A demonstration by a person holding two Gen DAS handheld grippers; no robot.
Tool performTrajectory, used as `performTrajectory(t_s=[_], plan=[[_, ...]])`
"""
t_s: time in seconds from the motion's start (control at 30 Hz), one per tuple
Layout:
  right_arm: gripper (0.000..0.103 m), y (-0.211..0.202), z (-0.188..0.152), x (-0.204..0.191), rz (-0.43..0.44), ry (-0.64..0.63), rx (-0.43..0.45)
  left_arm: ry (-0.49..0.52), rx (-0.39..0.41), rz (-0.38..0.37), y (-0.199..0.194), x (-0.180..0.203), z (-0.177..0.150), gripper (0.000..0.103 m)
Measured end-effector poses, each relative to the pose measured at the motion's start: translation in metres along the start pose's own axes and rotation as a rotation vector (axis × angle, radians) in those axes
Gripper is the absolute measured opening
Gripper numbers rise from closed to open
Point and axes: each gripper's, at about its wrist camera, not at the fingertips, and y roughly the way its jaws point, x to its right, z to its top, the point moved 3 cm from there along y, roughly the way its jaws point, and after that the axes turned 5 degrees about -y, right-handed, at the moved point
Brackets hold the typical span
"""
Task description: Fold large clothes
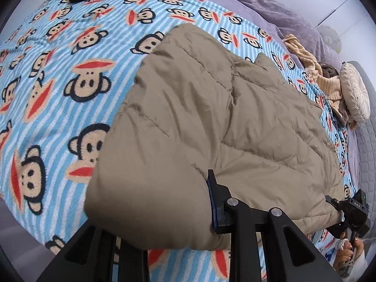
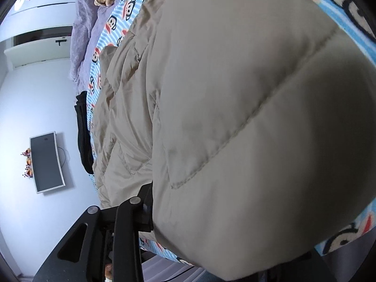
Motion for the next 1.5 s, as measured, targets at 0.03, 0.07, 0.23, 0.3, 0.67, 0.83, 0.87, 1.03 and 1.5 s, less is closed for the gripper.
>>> performTrajectory(t_s=[0.03, 0.07, 0.23, 0.3, 0.67, 0.83, 0.87, 1.03, 1.5], plan=[[0.043, -0.002, 0.001, -0.001, -0.018, -0.009, -0.001, 0.0, 0.003, 0.009, -0.006, -0.002, 0.0, 0.028], [0.044, -0.003, 0.001, -0.001, -0.028, -0.016, -0.001, -0.002, 0.006, 0.016, -0.011, -0.003, 0.001, 0.028], [0.05, -0.019, -0.009, 0.005, -0.085, -0.023, 0.004, -0.023, 0.018, 0.053, -0.032, -0.011, 0.0, 0.028], [0.05, -0.027, -0.013, 0.011, -0.122, -0.02, 0.016, -0.035, 0.018, 0.072, -0.034, -0.015, -0.001, 0.029], [0.054, -0.038, -0.025, 0.046, -0.259, 0.055, 0.037, -0.01, -0.035, 0.255, 0.031, -0.04, -0.003, 0.07], [0.054, -0.056, -0.028, 0.041, -0.335, 0.023, 0.043, 0.016, -0.038, 0.294, 0.018, -0.039, -0.001, 0.07], [0.054, -0.061, -0.029, 0.037, -0.35, 0.014, 0.045, 0.015, -0.032, 0.309, 0.012, -0.039, 0.0, 0.07], [0.055, -0.086, -0.033, 0.021, -0.384, -0.073, 0.068, -0.006, -0.003, 0.356, -0.023, -0.04, -0.001, 0.07], [0.062, -0.074, -0.054, -0.046, -0.357, -0.334, 0.007, 0.056, 0.053, 0.302, -0.077, 0.023, -0.023, 0.098]])
